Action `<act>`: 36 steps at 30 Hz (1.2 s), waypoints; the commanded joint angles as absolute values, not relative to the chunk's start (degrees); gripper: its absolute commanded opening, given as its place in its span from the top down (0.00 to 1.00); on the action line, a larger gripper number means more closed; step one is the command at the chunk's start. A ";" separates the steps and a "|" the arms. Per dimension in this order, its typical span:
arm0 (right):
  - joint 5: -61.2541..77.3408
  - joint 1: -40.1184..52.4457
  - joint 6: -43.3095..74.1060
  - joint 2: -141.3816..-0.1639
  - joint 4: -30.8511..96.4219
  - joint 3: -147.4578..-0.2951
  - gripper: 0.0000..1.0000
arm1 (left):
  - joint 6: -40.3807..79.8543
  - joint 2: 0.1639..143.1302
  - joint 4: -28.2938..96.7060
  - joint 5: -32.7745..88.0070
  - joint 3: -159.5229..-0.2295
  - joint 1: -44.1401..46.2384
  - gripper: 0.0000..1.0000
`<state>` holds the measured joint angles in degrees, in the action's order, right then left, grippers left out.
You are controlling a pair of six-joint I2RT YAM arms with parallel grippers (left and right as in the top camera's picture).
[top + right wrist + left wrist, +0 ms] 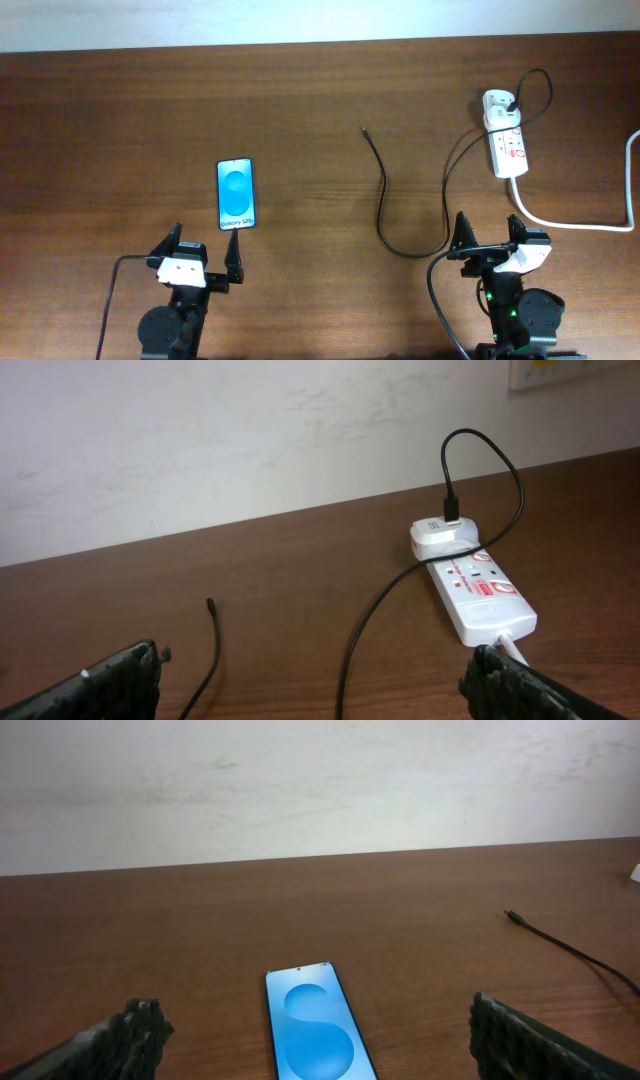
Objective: Plug charger to phone and switch on socket
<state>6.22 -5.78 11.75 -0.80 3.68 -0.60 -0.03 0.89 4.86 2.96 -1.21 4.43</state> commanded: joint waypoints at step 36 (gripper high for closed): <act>5.72 -5.21 11.35 -0.32 4.10 -0.32 0.02 | -0.89 0.58 5.30 4.60 -1.10 4.99 0.01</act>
<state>6.22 -5.78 11.79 -0.80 3.68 -0.60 -0.03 0.89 4.89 2.79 -1.21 4.75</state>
